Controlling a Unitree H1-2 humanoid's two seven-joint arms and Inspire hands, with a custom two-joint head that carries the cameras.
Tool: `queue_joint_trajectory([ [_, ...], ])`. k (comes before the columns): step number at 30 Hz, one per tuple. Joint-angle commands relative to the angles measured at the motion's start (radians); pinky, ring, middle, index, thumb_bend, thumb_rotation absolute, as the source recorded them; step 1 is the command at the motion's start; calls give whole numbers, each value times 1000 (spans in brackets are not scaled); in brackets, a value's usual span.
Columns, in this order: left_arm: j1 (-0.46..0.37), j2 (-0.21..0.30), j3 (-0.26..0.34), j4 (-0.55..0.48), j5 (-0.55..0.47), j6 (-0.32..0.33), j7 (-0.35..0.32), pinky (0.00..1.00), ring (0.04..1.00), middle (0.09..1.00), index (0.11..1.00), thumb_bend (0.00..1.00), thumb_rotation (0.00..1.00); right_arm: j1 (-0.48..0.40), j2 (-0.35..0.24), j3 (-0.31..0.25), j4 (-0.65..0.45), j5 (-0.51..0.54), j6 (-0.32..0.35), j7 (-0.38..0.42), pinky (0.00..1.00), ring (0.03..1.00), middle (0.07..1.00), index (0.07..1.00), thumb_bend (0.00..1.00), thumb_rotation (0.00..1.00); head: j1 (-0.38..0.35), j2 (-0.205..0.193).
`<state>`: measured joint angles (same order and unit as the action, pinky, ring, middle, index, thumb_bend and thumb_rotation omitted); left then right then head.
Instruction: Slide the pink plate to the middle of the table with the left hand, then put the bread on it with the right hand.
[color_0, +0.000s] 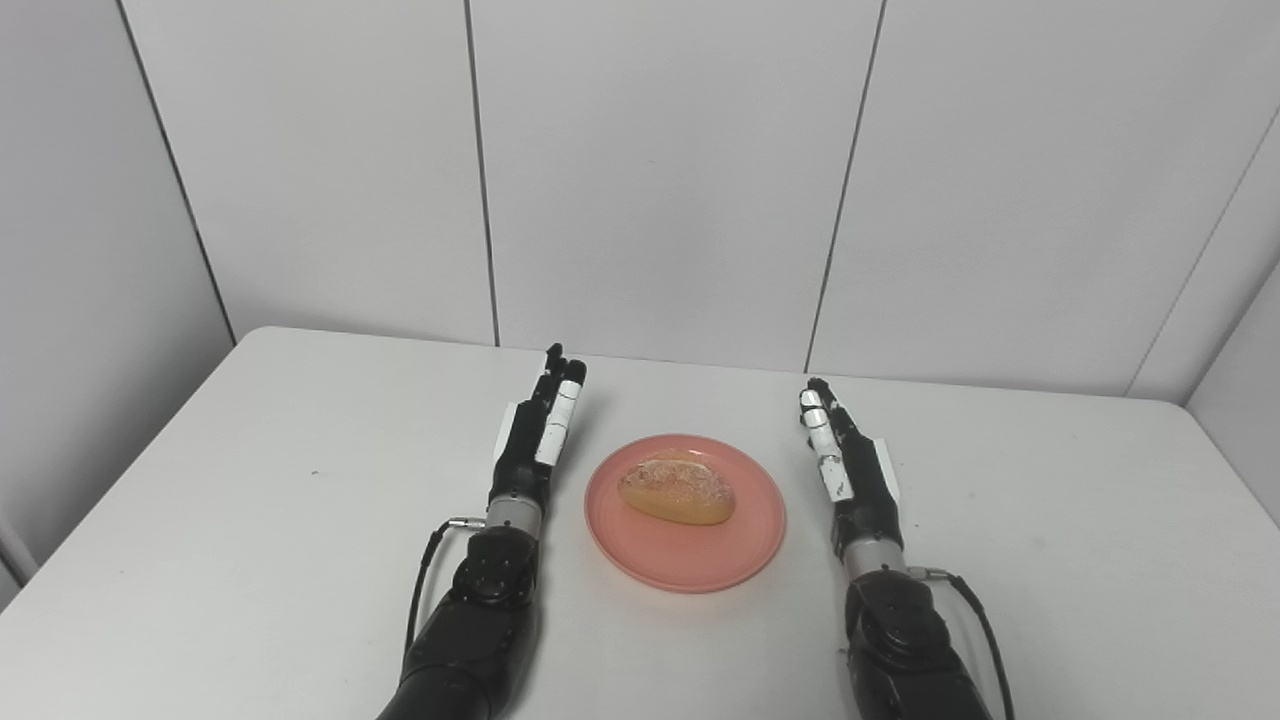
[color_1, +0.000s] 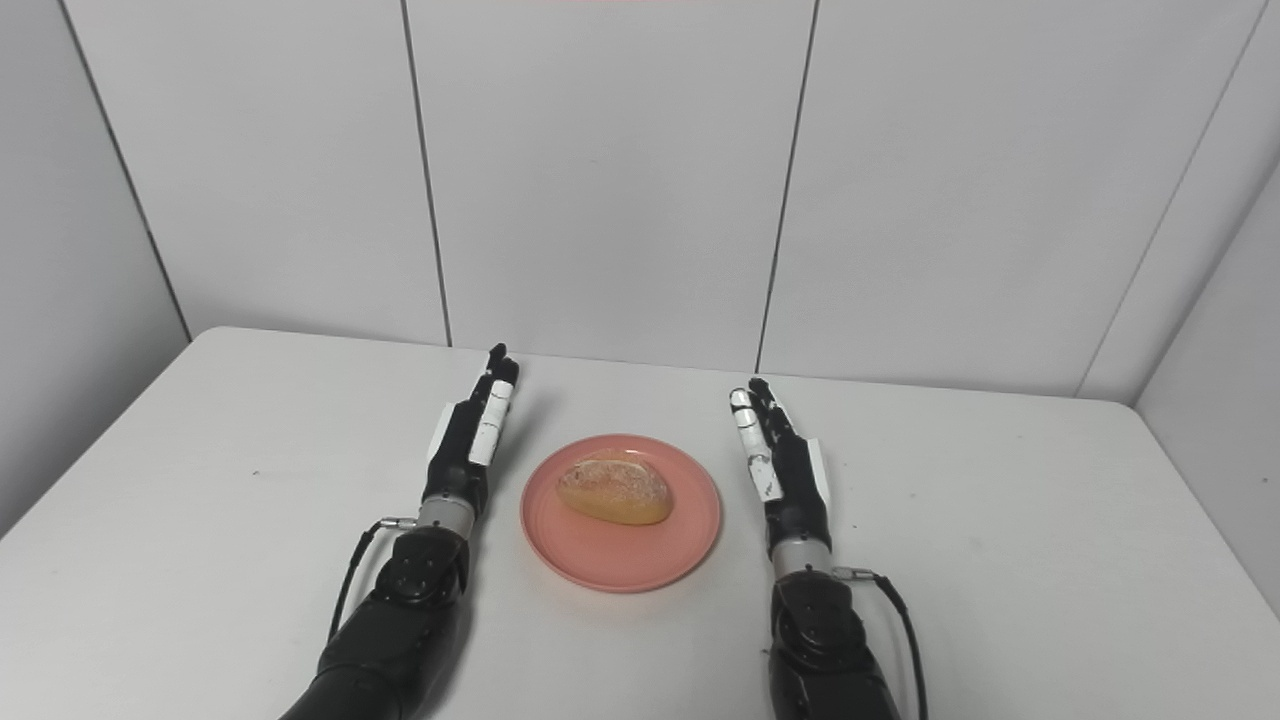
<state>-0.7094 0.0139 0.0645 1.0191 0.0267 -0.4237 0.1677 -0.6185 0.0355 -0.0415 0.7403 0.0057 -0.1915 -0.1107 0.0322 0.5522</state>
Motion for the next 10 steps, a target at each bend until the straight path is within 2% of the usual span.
queue_joint_trajectory([
  [1, 35, -19, -11, 5, 26, -18, 52, 1000, 1000, 1000, 991, 763, 976, -42, 7, -11, 13, 22, -94, 10, 975, 921, 906, 918, 764, 992, 2, 1],
  [6, 39, -20, -21, -11, 43, 14, 80, 1000, 1000, 1000, 980, 742, 993, -33, 0, -9, 41, 21, -107, 4, 980, 932, 906, 895, 745, 933, -1, 5],
  [10, 35, -16, -24, -12, 40, 44, 76, 1000, 1000, 998, 961, 793, 999, -26, 1, 2, 51, -3, -123, -14, 968, 943, 916, 898, 741, 917, -3, 6],
])
